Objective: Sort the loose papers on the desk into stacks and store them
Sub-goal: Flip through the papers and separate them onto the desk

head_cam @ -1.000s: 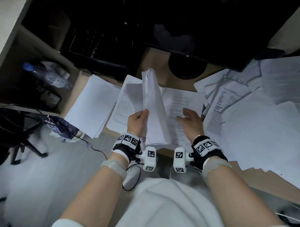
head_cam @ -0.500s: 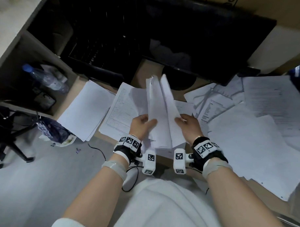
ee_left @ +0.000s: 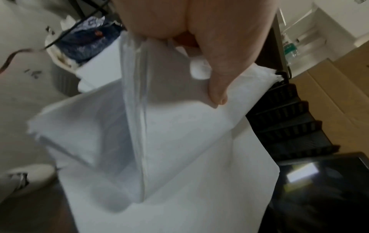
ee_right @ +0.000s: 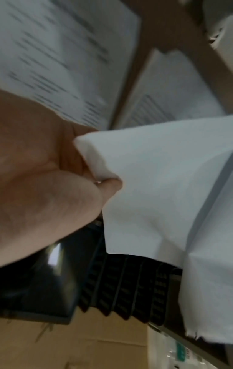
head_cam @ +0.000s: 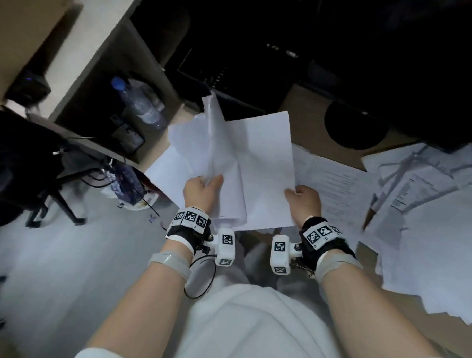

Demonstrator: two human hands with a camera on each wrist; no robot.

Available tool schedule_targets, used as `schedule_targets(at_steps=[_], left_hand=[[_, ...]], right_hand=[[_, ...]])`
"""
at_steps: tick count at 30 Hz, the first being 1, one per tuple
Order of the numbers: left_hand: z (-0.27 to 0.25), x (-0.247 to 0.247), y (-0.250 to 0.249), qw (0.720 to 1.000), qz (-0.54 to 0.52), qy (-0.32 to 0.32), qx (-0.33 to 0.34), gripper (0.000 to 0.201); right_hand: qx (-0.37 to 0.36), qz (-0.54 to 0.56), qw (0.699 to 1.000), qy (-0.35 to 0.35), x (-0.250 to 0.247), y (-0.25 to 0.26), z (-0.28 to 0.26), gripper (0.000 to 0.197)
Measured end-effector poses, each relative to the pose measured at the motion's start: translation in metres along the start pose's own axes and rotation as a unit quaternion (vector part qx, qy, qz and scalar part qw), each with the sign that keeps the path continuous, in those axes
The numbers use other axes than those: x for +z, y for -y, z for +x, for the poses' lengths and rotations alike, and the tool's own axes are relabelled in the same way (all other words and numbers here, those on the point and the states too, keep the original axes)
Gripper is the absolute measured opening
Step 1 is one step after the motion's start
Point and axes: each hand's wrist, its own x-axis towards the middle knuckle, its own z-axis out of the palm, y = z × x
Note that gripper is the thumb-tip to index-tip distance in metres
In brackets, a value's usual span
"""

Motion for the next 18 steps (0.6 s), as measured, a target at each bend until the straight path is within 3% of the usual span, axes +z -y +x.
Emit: schedule_targets(at_steps=[4,9,14,18], left_hand=[[0.052,-0.061,0.012,0.999,0.022,-0.023,0.005,0.041],[0.095,-0.106,0.029,0.997,-0.019,-0.070,0.001,0.041],[0.109,-0.112,0.048,0.999,-0.010,-0.027,0.033,0.047],[0.116,-0.109,0.059,0.999,-0.005,0.011,0.033,0.050]], right_hand=[[0.041,-0.023,0.998,0.037,0.083,0.043,0.003,0.036],[0.088,0.006,0.995,0.050,0.146,0.066,0.010,0.026],[0.061,0.006,0.995,0.072,0.194,0.085,0.018,0.034],[0.088,0.020,0.987,0.133,0.213,0.092,0.025,0.034]])
